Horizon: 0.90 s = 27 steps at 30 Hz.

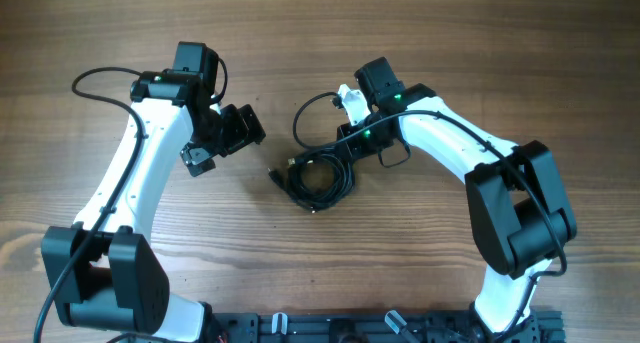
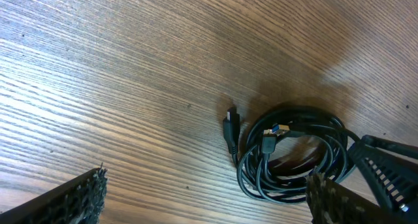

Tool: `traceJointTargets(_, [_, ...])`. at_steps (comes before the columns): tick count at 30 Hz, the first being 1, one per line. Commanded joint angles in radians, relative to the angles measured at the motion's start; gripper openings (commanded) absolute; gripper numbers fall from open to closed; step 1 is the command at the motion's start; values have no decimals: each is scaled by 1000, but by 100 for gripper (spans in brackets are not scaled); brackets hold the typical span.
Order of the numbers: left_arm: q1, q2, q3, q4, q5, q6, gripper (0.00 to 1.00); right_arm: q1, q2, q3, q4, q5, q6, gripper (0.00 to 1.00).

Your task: Untangle cables

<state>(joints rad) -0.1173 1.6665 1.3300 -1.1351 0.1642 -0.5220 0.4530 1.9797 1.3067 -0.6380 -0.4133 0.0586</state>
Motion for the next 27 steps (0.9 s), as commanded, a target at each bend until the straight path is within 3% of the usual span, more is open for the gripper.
traceJointTargets(1, [3, 6, -4, 3, -13, -6, 100, 6, 22, 13, 1, -18, -5, 20])
traceJointTargets(3, [3, 6, -4, 3, -13, -6, 100, 9, 22, 13, -3, -24, -3, 20])
traceJointTargets(7, [3, 6, -4, 3, -13, -7, 100, 9, 22, 13, -3, -34, -3, 4])
traceJointTargets(12, [3, 6, -4, 3, -13, -6, 100, 9, -4, 22, 0, -68, 19, 4])
traceJointTargets(23, [3, 6, -4, 3, -13, -6, 100, 9, -279, 22, -23, -68, 75, 4])
traceJointTargets(27, [3, 6, -4, 3, -13, -6, 100, 9, -314, 22, -7, -154, 89, 4])
